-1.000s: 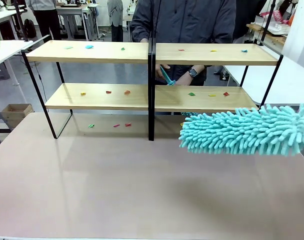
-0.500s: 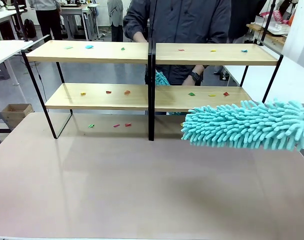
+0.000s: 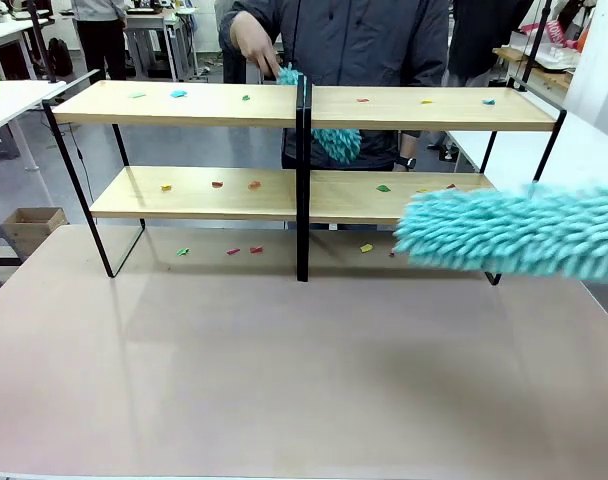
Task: Clean the shelves.
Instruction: Pick up the Duster when the human hands it over, then clean a randomly selected level of the Shelf with the Duster.
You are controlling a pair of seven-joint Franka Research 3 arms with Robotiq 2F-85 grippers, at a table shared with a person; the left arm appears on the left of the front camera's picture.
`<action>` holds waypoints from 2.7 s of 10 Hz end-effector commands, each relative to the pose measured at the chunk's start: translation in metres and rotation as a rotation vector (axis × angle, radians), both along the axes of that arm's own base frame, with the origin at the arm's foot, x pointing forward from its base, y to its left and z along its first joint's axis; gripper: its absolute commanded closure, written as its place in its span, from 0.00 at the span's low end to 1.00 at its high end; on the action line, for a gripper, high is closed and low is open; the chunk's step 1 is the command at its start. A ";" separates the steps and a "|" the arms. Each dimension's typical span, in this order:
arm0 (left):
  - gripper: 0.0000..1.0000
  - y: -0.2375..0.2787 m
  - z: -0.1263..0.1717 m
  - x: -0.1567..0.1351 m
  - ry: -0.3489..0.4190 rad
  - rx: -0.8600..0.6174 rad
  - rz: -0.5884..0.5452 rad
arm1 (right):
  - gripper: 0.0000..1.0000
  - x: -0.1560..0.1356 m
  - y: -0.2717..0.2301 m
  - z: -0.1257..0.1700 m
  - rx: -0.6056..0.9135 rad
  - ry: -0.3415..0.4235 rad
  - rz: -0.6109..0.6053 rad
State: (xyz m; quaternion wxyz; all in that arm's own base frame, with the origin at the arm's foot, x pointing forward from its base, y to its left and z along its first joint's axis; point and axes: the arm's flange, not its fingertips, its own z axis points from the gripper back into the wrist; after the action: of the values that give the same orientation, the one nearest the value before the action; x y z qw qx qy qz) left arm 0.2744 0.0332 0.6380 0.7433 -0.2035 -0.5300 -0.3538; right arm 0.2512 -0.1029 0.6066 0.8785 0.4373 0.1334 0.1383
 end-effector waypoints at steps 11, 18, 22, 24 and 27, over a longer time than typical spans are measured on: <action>0.00 0.000 -0.002 0.001 -0.003 -0.001 -0.011 | 0.88 -0.070 -0.138 0.009 0.125 -0.094 -0.275; 0.00 0.000 -0.002 0.001 -0.003 -0.001 -0.011 | 0.88 -0.070 -0.138 0.009 0.125 -0.094 -0.275; 0.00 0.000 -0.002 0.001 -0.003 -0.001 -0.011 | 0.88 -0.087 -0.092 -0.002 0.050 -0.135 -0.221; 0.00 0.000 -0.002 0.001 -0.003 -0.001 -0.011 | 0.88 -0.105 -0.001 -0.020 -0.011 -0.152 0.047; 0.00 0.000 -0.002 0.001 -0.003 -0.001 -0.011 | 0.88 -0.136 0.108 -0.042 -0.055 -0.331 0.192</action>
State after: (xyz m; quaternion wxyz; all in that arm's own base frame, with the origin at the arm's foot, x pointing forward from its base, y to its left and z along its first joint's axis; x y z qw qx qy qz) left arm 0.2746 0.0329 0.6377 0.7436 -0.2035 -0.5295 -0.3540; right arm 0.1265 -0.0115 0.5595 0.8945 0.3573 0.1034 0.2479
